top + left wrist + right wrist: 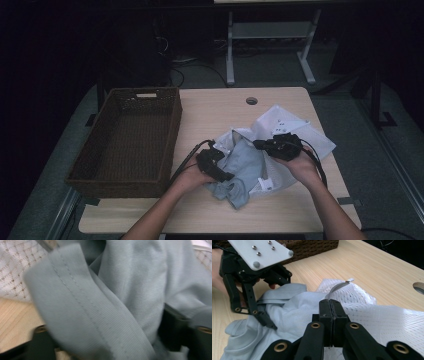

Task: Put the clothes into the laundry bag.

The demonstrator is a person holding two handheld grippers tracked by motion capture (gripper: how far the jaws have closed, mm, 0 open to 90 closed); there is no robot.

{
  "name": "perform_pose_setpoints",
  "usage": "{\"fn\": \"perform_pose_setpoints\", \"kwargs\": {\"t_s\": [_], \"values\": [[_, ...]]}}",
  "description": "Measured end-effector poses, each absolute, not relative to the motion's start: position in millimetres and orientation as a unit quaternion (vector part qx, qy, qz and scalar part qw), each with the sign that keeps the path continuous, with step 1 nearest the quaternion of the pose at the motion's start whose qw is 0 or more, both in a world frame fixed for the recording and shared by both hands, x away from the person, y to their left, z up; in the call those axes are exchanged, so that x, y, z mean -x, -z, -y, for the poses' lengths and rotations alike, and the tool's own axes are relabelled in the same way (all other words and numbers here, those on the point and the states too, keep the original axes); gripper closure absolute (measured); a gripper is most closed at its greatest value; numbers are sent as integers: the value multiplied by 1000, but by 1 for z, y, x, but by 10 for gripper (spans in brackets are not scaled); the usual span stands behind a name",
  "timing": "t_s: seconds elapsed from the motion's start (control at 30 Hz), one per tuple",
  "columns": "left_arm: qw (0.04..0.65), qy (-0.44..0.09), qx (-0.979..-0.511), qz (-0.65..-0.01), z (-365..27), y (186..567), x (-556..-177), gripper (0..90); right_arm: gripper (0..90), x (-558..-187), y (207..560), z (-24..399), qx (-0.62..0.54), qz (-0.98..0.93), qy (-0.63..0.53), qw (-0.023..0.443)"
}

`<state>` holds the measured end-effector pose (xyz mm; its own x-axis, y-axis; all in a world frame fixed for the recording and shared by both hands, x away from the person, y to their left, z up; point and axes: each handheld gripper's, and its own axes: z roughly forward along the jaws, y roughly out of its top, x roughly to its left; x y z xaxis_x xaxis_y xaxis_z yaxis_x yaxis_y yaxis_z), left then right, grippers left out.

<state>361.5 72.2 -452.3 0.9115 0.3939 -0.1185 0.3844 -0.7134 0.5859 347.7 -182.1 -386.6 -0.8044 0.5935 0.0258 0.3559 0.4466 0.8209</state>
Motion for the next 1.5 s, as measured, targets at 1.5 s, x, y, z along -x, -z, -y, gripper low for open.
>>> {"fn": "perform_pose_setpoints", "kwargs": {"t_s": [1.5], "values": [[421,-24,-891,-167,-40,427,-371,710,884,-331,369,169,-250,-837,-470,126]]}}
